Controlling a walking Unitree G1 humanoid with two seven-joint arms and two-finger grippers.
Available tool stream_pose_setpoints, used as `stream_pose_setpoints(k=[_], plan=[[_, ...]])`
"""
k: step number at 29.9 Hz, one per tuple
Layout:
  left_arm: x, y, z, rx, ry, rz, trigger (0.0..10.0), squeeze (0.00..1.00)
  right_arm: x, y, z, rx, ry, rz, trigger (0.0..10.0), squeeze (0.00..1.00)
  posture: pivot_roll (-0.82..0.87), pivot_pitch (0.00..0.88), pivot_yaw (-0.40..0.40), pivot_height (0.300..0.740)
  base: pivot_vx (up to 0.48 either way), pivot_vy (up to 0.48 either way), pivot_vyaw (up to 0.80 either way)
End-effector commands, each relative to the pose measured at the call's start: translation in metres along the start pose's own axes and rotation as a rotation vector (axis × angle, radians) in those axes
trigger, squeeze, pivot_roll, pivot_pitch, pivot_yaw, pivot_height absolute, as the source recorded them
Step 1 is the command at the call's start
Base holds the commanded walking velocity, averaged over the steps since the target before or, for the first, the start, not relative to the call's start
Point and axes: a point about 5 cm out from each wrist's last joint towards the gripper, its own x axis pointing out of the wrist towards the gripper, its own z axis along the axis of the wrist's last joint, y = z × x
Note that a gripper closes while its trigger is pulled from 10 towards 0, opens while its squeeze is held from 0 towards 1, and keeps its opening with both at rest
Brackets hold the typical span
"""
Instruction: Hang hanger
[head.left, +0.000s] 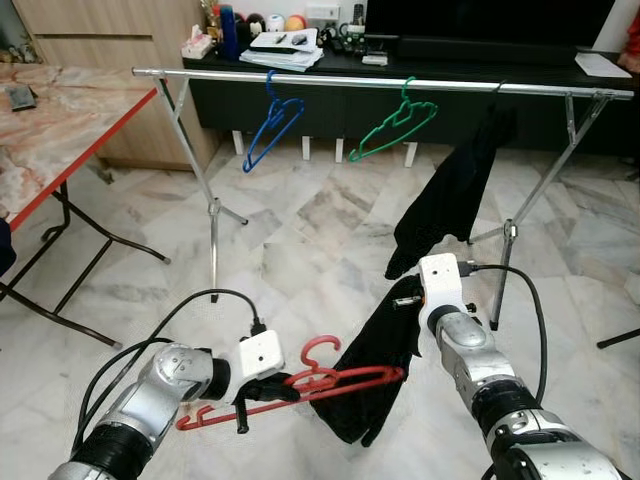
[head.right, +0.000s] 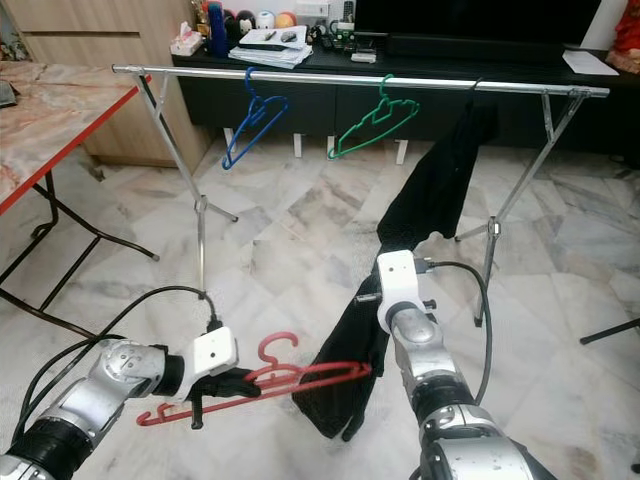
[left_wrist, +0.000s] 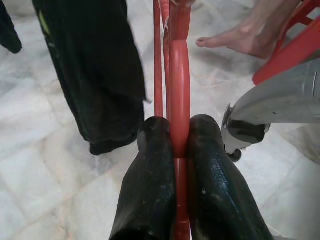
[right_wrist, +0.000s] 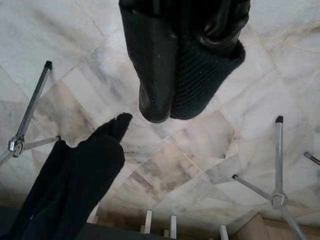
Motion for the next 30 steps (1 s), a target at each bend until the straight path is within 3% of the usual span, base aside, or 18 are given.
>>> stream_pose_setpoints(k=[1, 8, 18, 30], plan=[[0.0001, -0.0007, 0.0024, 0.002, -0.008, 0.003, 10.0, 0.00, 0.0019, 0.0016, 0.0101, -0.005, -0.032, 0.004, 10.0, 0.00, -0.06, 0.059, 0.017, 0.740, 0.000, 0.000, 0.00], [0.0032, -0.0004, 0.0050, -0.010, -0.005, 0.050, 10.0, 0.00, 0.0018, 0.0011, 0.0092, 0.003, -0.031, 0.006, 10.0, 0.00, -0.06, 0.070, 0.016, 0.740, 0.000, 0.000, 0.00], [0.0004, 0.0040, -0.0044, 0.015, 0.079, 0.110, 10.0, 0.00, 0.0007, -0.0073, 0.0075, 0.006, -0.027, -0.008, 10.0, 0.00, -0.06, 0.090, 0.009, 0.740, 0.000, 0.000, 0.00], [0.0067, 0.0052, 0.0007, -0.001, 0.031, 0.173, 10.0, 0.00, 0.0008, -0.0041, 0.0064, 0.014, -0.019, 0.021, 10.0, 0.00, -0.06, 0.103, 0.002, 0.740, 0.000, 0.000, 0.00]])
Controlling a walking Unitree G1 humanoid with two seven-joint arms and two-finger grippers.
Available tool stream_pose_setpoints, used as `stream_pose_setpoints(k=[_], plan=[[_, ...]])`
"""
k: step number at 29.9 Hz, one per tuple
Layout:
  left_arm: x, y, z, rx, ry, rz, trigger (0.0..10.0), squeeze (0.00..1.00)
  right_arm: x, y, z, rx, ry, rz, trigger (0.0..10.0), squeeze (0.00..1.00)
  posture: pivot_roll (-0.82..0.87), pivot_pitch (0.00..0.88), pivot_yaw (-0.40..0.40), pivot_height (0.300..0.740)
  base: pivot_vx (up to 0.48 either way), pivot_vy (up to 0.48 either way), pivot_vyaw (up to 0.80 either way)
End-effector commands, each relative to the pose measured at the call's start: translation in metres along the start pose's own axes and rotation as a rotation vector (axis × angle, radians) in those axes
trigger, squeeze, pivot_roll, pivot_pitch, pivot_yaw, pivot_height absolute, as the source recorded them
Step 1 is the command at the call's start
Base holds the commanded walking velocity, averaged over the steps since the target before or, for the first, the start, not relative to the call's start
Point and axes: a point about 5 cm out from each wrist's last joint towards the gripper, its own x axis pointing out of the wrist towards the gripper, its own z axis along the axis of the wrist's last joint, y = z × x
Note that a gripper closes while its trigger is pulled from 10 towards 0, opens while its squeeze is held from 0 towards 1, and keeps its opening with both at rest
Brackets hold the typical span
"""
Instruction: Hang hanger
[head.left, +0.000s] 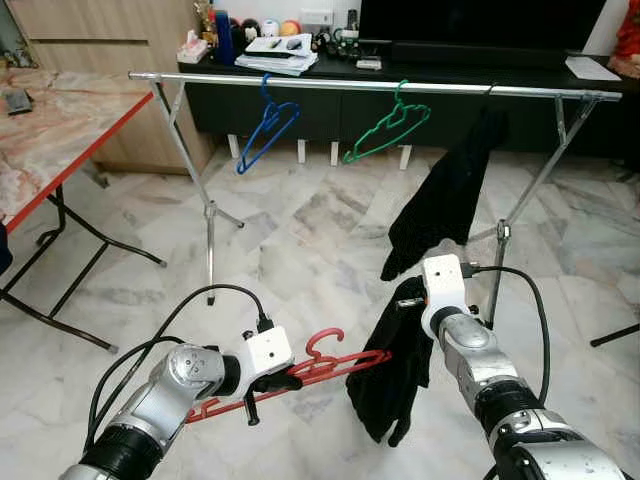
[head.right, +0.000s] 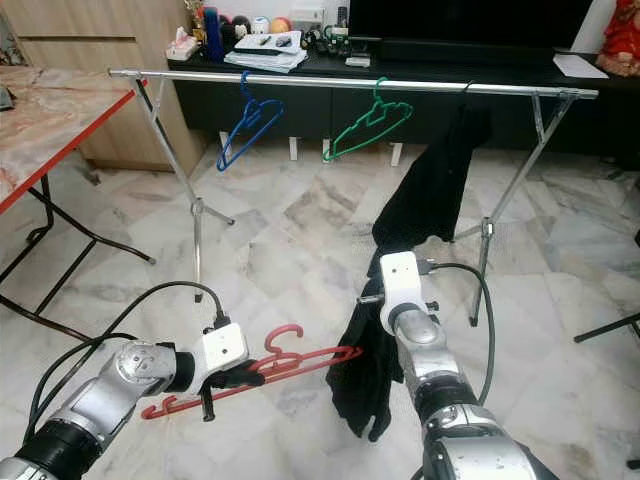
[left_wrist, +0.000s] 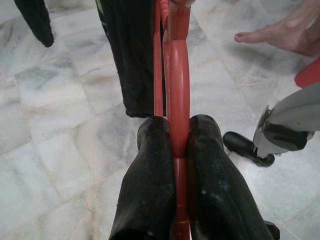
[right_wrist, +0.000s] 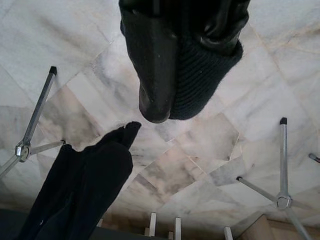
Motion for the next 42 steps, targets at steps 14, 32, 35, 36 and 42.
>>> stream_pose_setpoints(k=[14, 32, 35, 36, 42], plan=[[0.006, 0.010, 0.011, -0.011, -0.071, 0.150, 10.0, 0.00, 0.000, 0.015, -0.001, -0.015, 0.016, 0.148, 10.0, 0.00, -0.06, 0.109, -0.001, 0.740, 0.000, 0.000, 0.00], [0.009, 0.007, 0.024, -0.074, -0.162, 0.095, 10.0, 0.00, -0.001, 0.022, 0.009, -0.059, -0.039, 0.235, 10.0, 0.00, -0.06, 0.112, 0.002, 0.740, 0.000, 0.000, 0.00], [0.009, 0.007, 0.024, -0.074, -0.162, 0.095, 10.0, 0.00, -0.001, 0.022, 0.009, -0.059, -0.039, 0.235, 10.0, 0.00, -0.06, 0.112, 0.002, 0.740, 0.000, 0.000, 0.00], [0.009, 0.007, 0.024, -0.074, -0.162, 0.095, 10.0, 0.00, -0.001, 0.022, 0.009, -0.059, -0.039, 0.235, 10.0, 0.00, -0.06, 0.112, 0.002, 0.740, 0.000, 0.000, 0.00], [0.009, 0.007, 0.024, -0.074, -0.162, 0.095, 10.0, 0.00, -0.001, 0.022, 0.009, -0.059, -0.039, 0.235, 10.0, 0.00, -0.06, 0.112, 0.002, 0.740, 0.000, 0.000, 0.00]])
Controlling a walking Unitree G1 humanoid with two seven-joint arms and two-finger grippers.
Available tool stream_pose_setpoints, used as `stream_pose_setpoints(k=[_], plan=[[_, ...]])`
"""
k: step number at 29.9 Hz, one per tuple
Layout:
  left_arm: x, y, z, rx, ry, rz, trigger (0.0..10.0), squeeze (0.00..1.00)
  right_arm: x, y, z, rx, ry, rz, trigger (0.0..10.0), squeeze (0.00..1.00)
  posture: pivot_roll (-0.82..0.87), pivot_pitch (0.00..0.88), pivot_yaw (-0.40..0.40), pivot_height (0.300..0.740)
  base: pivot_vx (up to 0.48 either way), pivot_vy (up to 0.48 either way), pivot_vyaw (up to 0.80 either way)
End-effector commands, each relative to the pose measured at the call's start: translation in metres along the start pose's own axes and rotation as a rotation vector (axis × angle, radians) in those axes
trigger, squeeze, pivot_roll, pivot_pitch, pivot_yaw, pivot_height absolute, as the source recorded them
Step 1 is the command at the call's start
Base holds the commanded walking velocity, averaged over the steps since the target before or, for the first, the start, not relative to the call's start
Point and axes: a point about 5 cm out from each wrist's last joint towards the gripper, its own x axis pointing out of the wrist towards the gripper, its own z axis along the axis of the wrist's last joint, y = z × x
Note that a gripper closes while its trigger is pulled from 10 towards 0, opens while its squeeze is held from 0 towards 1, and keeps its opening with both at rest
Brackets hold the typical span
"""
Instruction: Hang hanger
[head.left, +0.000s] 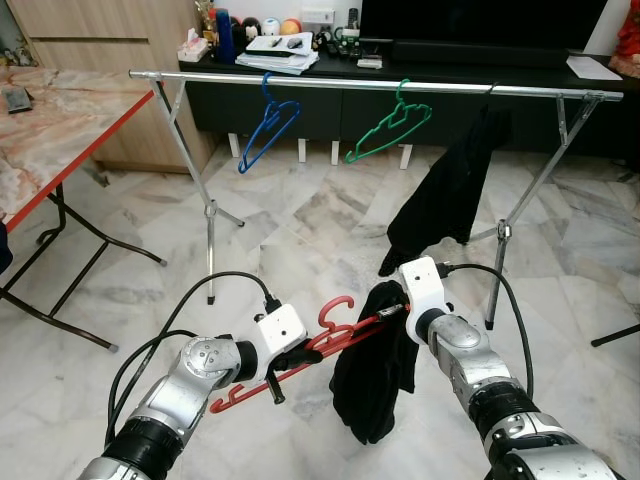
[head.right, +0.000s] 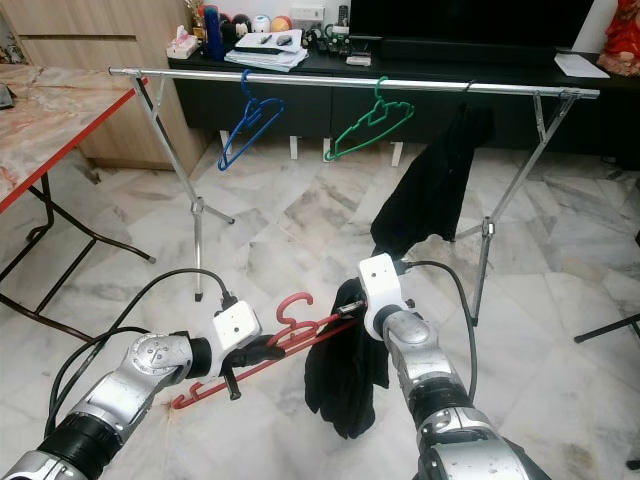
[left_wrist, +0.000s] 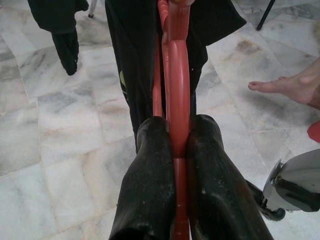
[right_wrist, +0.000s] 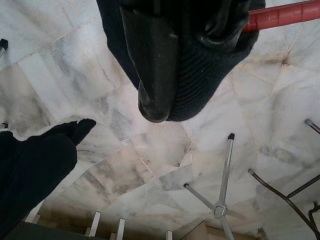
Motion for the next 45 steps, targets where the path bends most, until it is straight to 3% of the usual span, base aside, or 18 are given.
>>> stream_pose_setpoints(k=[1, 14, 15, 16, 17, 18, 20, 31, 34, 45], plan=[[-0.001, 0.000, 0.003, 0.003, -0.014, -0.005, 10.0, 0.00, 0.000, 0.001, 0.008, -0.014, -0.040, 0.007, 10.0, 0.00, -0.06, 0.112, 0.002, 0.740, 0.000, 0.000, 0.00], [-0.001, 0.000, 0.003, 0.003, -0.014, -0.005, 10.0, 0.00, 0.000, 0.001, 0.008, -0.014, -0.040, 0.007, 10.0, 0.00, -0.06, 0.112, 0.002, 0.740, 0.000, 0.000, 0.00], [-0.002, -0.002, 0.003, -0.006, -0.013, -0.026, 10.0, 0.00, 0.000, 0.001, 0.009, -0.032, -0.048, 0.017, 10.0, 0.00, -0.06, 0.112, 0.003, 0.740, 0.000, 0.000, 0.00], [-0.005, -0.001, -0.003, 0.011, 0.028, -0.038, 10.0, 0.00, -0.002, -0.003, 0.011, -0.135, -0.037, 0.023, 10.0, 0.00, -0.06, 0.114, 0.001, 0.740, 0.000, 0.000, 0.00], [-0.005, -0.001, -0.003, 0.011, 0.028, -0.038, 10.0, 0.00, -0.002, -0.003, 0.011, -0.135, -0.037, 0.023, 10.0, 0.00, -0.06, 0.114, 0.001, 0.740, 0.000, 0.000, 0.00], [-0.009, 0.001, -0.011, 0.037, 0.084, -0.044, 10.0, 0.00, -0.004, -0.009, 0.010, -0.260, -0.012, 0.027, 10.0, 0.00, -0.06, 0.114, 0.001, 0.740, 0.000, 0.000, 0.00], [-0.010, 0.002, -0.014, 0.047, 0.102, -0.038, 10.0, 0.00, -0.004, -0.010, 0.009, -0.285, -0.003, 0.025, 10.0, 0.00, -0.06, 0.114, 0.000, 0.740, 0.000, 0.000, 0.00], [-0.012, 0.002, -0.015, 0.048, 0.105, -0.036, 10.0, 0.00, -0.005, -0.011, 0.008, -0.307, -0.002, 0.039, 10.0, 0.00, -0.06, 0.114, -0.002, 0.740, 0.000, 0.000, 0.00], [-0.008, 0.005, -0.012, 0.052, 0.083, 0.010, 10.0, 0.00, -0.004, -0.009, 0.013, -0.290, -0.023, 0.059, 10.0, 0.00, -0.06, 0.114, -0.002, 0.740, 0.000, 0.000, 0.00], [-0.004, 0.002, -0.001, -0.028, -0.027, 0.009, 10.0, 0.00, -0.006, 0.011, 0.025, -0.310, -0.141, 0.235, 10.0, 0.00, -0.06, 0.116, -0.002, 0.740, 0.000, 0.000, 0.00]])
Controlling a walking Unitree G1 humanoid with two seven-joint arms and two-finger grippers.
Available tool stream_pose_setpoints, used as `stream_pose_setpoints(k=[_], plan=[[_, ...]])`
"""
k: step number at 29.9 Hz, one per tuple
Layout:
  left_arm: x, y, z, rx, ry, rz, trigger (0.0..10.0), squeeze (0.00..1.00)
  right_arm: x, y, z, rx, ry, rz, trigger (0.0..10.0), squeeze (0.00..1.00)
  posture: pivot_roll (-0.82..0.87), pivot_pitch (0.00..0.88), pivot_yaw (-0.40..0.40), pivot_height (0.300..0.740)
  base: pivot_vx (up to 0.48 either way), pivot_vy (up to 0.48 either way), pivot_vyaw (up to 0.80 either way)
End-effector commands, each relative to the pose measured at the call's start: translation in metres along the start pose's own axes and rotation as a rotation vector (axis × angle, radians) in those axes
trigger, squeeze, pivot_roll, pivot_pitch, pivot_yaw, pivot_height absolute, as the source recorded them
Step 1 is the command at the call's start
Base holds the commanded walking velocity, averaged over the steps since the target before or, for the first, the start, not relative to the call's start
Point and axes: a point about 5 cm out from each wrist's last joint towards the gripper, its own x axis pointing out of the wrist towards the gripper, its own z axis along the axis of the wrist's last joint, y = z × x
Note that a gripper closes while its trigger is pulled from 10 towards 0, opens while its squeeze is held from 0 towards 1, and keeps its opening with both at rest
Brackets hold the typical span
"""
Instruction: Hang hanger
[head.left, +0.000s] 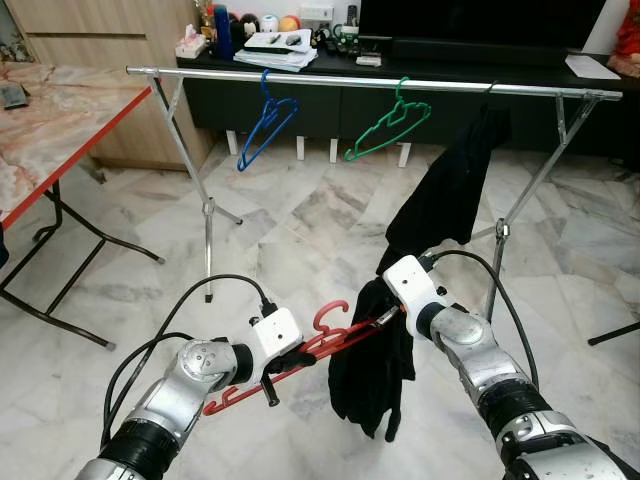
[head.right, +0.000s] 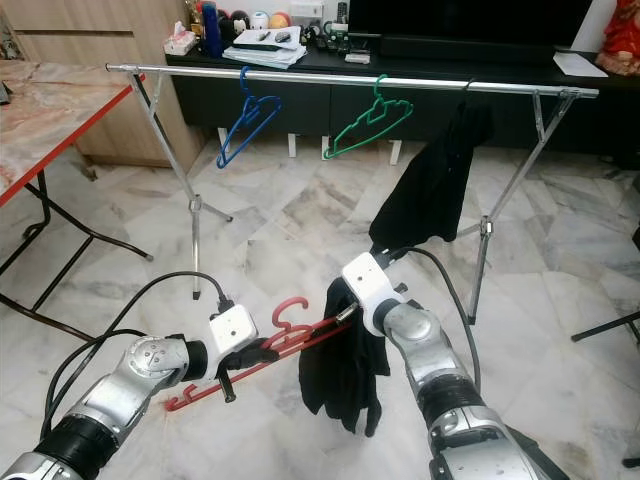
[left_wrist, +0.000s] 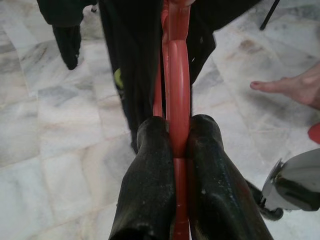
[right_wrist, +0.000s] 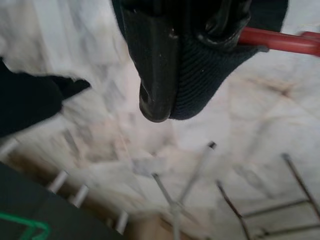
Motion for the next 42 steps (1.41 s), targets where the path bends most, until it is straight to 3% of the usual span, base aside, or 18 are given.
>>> stream_pose_setpoints(k=[1, 5, 6, 10, 16, 20, 25, 28, 31, 36, 42], plan=[[-0.001, 0.000, 0.005, -0.010, -0.038, -0.010, 10.0, 0.00, 0.001, 0.002, 0.015, -0.030, -0.086, 0.039, 10.0, 0.00, -0.06, 0.116, -0.003, 0.740, 0.000, 0.000, 0.00], [0.000, 0.000, 0.006, -0.014, -0.046, -0.010, 10.0, 0.00, -0.001, 0.006, 0.026, -0.059, -0.157, 0.098, 10.0, 0.00, -0.06, 0.117, -0.003, 0.740, 0.000, 0.000, 0.00], [0.000, 0.000, 0.008, -0.021, -0.055, -0.005, 10.0, 0.00, -0.004, 0.011, 0.034, -0.080, -0.222, 0.169, 10.0, 0.00, -0.06, 0.117, -0.003, 0.740, 0.000, 0.000, 0.00], [0.002, 0.000, 0.010, -0.040, -0.078, -0.002, 10.0, 0.00, -0.011, 0.017, 0.043, -0.109, -0.295, 0.273, 10.0, 0.00, -0.06, 0.118, -0.002, 0.740, 0.000, 0.000, 0.00], [0.003, 0.001, 0.013, -0.050, -0.097, 0.014, 10.0, 0.00, -0.024, 0.021, 0.045, -0.112, -0.343, 0.378, 10.0, 0.00, -0.07, 0.119, -0.002, 0.740, 0.000, 0.000, 0.00], [0.002, 0.011, 0.017, -0.044, -0.137, 0.108, 10.0, 0.00, -0.029, 0.007, 0.032, -0.120, -0.286, 0.298, 10.0, 0.00, -0.07, 0.120, -0.004, 0.740, 0.000, 0.000, 0.00], [0.001, 0.013, 0.019, -0.068, -0.161, 0.129, 10.0, 0.00, -0.031, -0.006, 0.023, -0.093, -0.244, 0.191, 10.0, 0.00, -0.07, 0.121, -0.004, 0.740, 0.000, 0.000, 0.00], [0.001, 0.015, 0.022, -0.084, -0.187, 0.148, 10.0, 0.00, -0.036, 0.002, 0.026, -0.063, -0.303, 0.255, 10.0, 0.00, -0.07, 0.122, -0.003, 0.740, 0.000, 0.000, 0.00], [0.001, 0.016, 0.024, -0.094, -0.202, 0.161, 10.0, 0.00, -0.036, 0.002, 0.024, -0.067, -0.281, 0.245, 10.0, 0.00, -0.07, 0.122, -0.003, 0.740, 0.000, 0.000, 0.00], [0.004, 0.013, 0.026, -0.099, -0.208, 0.135, 10.0, 0.00, -0.035, 0.003, 0.028, -0.029, -0.323, 0.247, 10.0, 0.00, -0.07, 0.120, -0.005, 0.740, 0.000, 0.000, 0.00], [0.006, 0.005, 0.025, -0.119, -0.214, 0.076, 10.0, 0.00, -0.035, 0.017, 0.036, -0.007, -0.381, 0.340, 10.0, 0.00, -0.07, 0.117, -0.007, 0.740, 0.000, 0.000, 0.00]])
